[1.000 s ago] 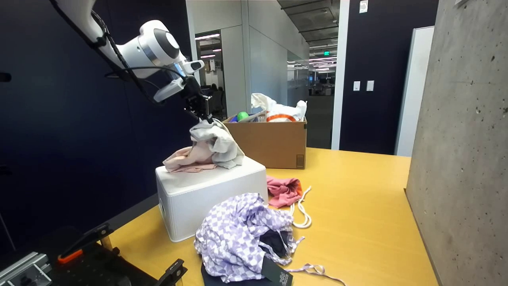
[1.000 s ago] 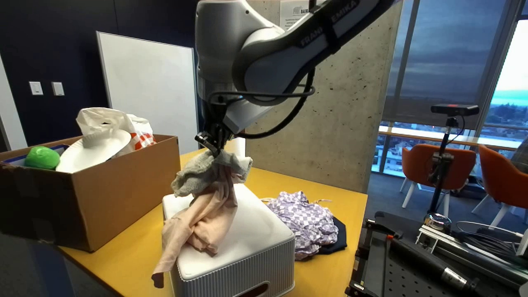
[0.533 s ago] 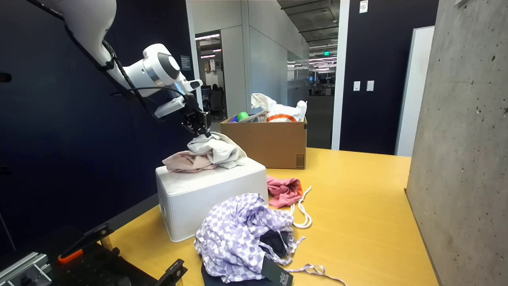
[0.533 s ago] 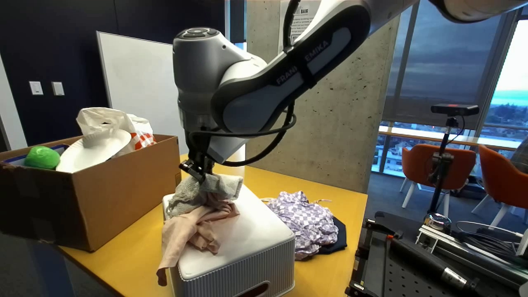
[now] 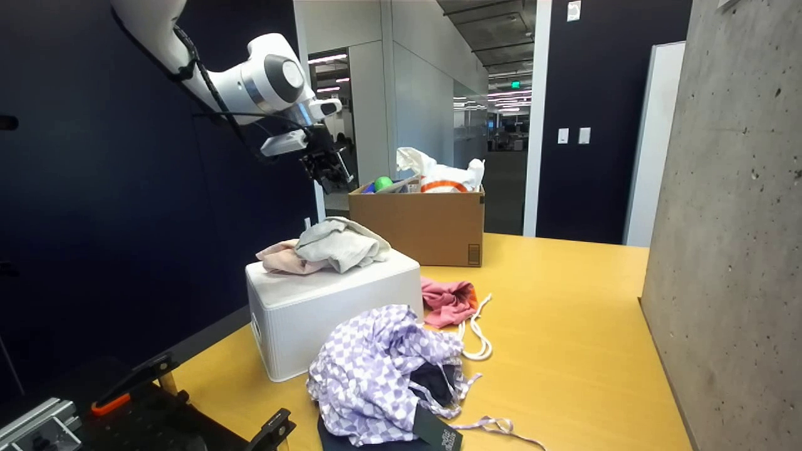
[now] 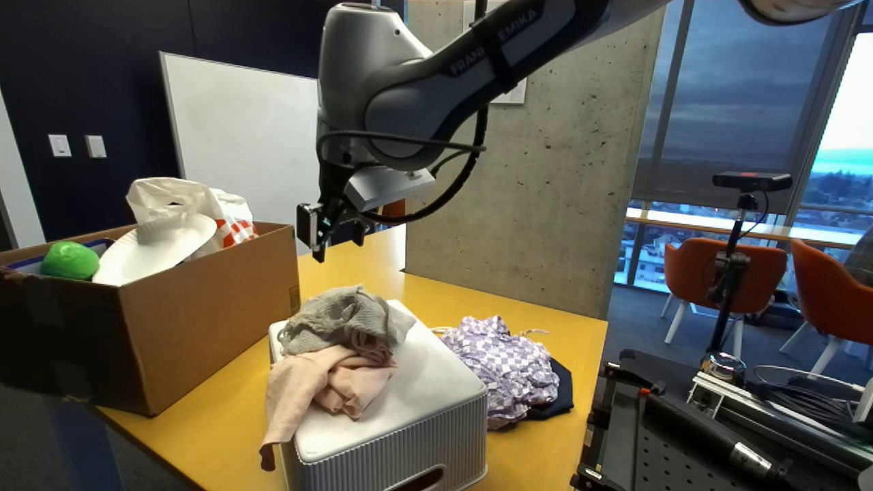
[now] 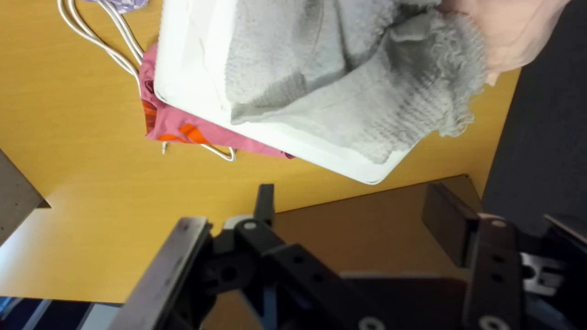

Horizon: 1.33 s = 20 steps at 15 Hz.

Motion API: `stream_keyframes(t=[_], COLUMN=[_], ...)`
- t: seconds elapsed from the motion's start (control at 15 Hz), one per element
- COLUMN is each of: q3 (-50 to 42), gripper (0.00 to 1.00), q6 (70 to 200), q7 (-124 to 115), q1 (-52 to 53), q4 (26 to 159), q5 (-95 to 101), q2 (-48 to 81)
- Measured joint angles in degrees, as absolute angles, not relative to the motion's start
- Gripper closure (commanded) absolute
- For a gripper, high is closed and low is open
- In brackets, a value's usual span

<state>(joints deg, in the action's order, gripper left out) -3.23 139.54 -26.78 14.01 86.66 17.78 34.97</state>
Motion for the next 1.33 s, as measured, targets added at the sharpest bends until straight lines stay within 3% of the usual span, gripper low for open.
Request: stream_keyframes(t=[0.4, 0.8, 0.93, 1.33], q3=[-0.1, 0.8, 0.9, 1.0], gripper=[0.00, 0.00, 0.26, 0.73], q6=[133.4, 129.0, 128.0, 127.4], q7=[-16.3, -14.7, -14.7, -14.6], q1=[5.7, 4.6, 4.6, 4.6], q4=[83.6, 79.4, 78.0, 76.2], q5=[2.3, -2.9, -3.7, -4.0], q2=[37.9, 42.2, 43.7, 45.8])
